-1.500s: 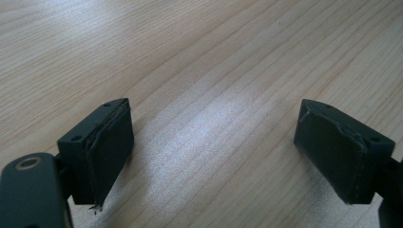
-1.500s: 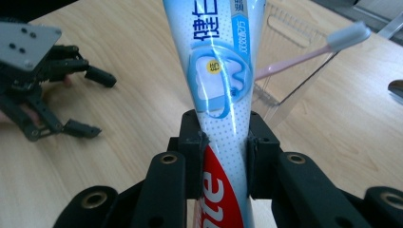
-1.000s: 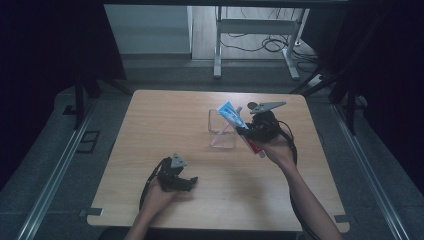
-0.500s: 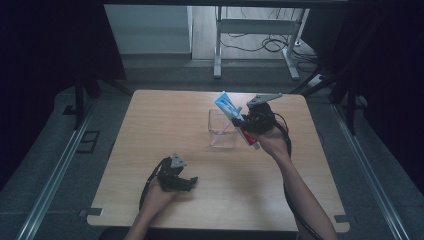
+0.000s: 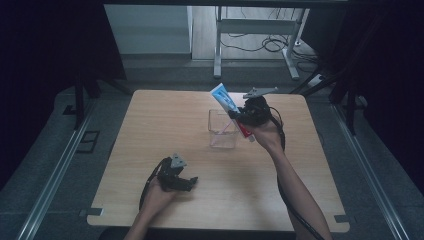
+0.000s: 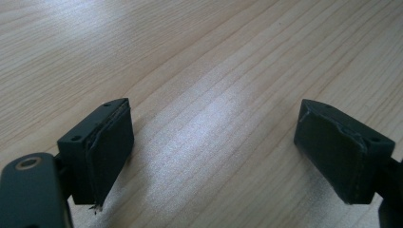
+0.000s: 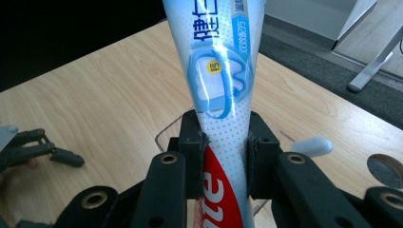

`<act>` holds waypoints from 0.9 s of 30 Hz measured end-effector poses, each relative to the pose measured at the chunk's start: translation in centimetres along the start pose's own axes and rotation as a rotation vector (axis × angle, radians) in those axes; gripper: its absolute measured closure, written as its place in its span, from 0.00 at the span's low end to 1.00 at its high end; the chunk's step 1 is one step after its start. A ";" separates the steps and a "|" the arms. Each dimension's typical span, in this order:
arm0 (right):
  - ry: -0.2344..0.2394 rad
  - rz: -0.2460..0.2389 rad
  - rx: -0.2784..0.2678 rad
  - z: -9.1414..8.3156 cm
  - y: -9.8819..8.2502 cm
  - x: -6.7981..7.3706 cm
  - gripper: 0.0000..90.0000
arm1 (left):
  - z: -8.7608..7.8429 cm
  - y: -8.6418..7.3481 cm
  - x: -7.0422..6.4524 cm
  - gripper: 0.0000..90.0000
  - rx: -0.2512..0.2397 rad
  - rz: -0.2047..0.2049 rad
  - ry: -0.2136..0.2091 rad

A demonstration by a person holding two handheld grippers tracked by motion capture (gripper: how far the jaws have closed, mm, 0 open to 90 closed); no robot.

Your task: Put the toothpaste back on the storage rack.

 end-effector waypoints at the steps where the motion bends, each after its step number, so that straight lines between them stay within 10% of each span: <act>1: 0.000 0.004 -0.001 0.1 0.1 0.0 0.80 | 0.0 0.0 0.0 0.14 0.000 0.000 0.000; 27: -0.021 0.011 -0.064 3.5 3.1 0.3 0.80 | 0.0 0.0 0.0 0.14 -0.001 0.000 -0.001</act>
Point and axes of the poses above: each handheld gripper's, and its own axes: z roughly forward along the jaws, y roughly out of its top, x roughly to its left, the point moved 10 cm from there along z, roughly forward along the jaws, and after that the axes turned 12 degrees about -y, right-handed, at the moved point
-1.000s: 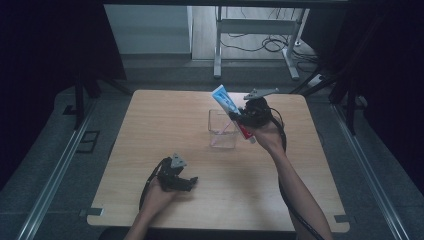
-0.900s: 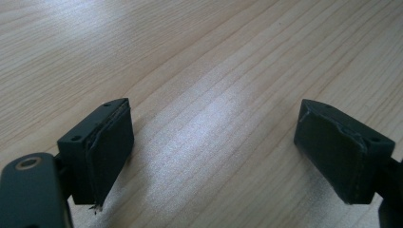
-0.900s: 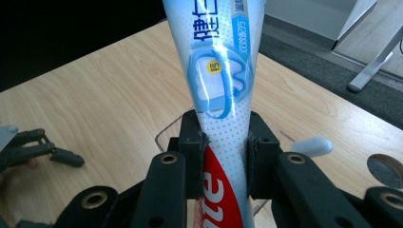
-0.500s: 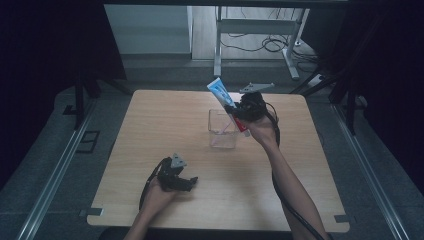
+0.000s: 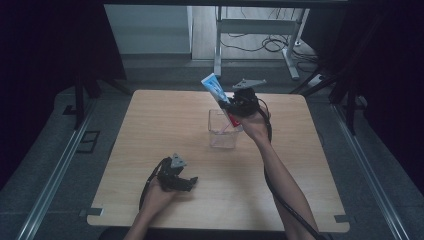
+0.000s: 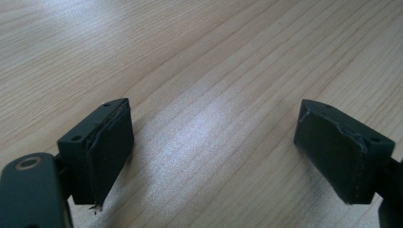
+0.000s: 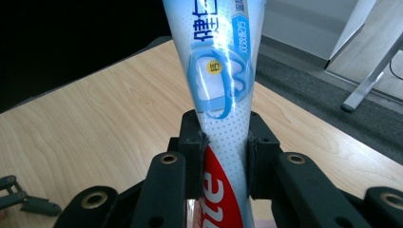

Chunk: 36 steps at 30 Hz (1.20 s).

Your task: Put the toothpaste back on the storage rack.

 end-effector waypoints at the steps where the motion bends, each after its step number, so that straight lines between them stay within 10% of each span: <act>1: -0.001 -0.002 -0.004 0.2 0.1 0.0 0.80 | 0.0 0.0 0.0 0.14 0.000 0.000 0.000; 36: 0.004 -0.013 0.004 4.3 -2.7 0.4 0.80 | 0.0 0.0 0.0 0.14 0.003 -0.001 -0.002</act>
Point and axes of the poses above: each handheld gripper's, and its own axes: z roughly forward along the jaws, y roughly out of its top, x roughly to its left, the point moved 10 cm from there along z, roughly forward along the jaws, and after that the axes turned 12 degrees about -y, right-handed, at the moved point
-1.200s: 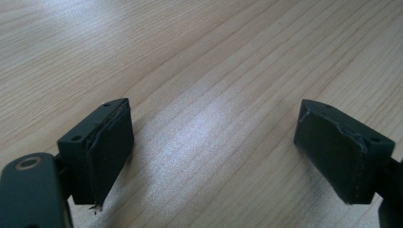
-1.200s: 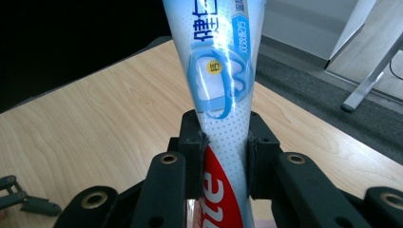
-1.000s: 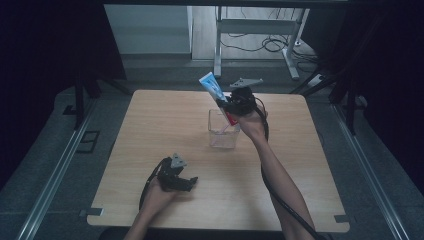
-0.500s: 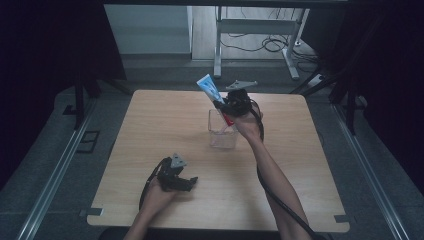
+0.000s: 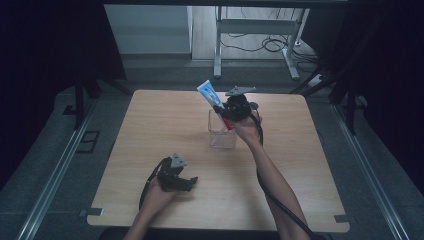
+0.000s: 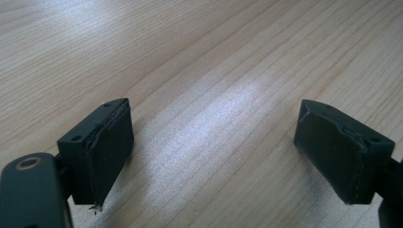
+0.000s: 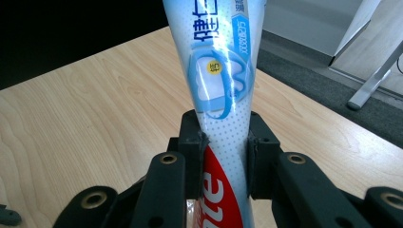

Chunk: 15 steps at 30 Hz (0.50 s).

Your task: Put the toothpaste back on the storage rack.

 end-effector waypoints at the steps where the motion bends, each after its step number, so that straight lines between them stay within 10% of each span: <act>1: 0.001 0.002 0.001 0.0 -0.1 0.0 0.80 | 0.0 0.0 0.0 0.14 0.001 0.000 0.001; 15: 0.017 -0.013 0.009 0.6 -1.6 0.4 0.80 | 0.0 0.0 0.0 0.14 0.000 0.000 0.000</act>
Point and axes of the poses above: each handheld gripper's, and its own axes: z roughly forward along the jaws, y roughly out of its top, x roughly to its left, the point moved 10 cm from there along z, roughly forward along the jaws, and after that the axes turned 12 degrees about -y, right-handed, at the moved point
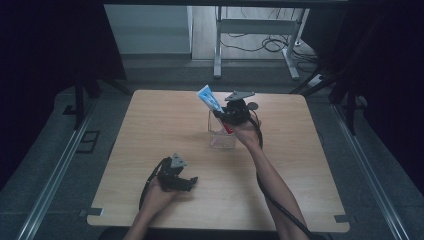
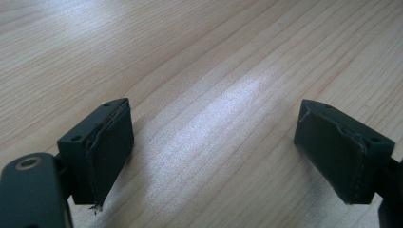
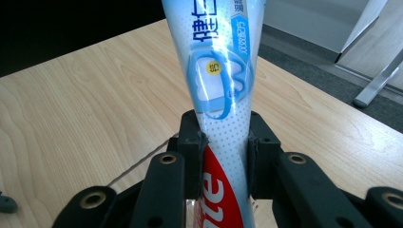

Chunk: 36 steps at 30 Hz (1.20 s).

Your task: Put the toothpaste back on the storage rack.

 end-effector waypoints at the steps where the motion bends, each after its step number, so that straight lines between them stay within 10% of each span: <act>1: 0.001 -0.001 -0.002 0.1 -0.1 0.0 0.80 | 0.0 0.0 0.0 0.14 -0.001 0.000 -0.001; 36: 0.043 -0.011 0.046 0.5 -2.5 0.3 0.72 | 0.0 0.0 0.0 0.14 0.000 0.000 0.000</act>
Point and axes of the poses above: each handheld gripper's, and its own axes: z roughly forward along the jaws, y roughly out of its top, x roughly to its left, the point moved 10 cm from there along z, roughly forward along the jaws, and after that the axes turned 12 degrees about -y, right-handed, at the moved point
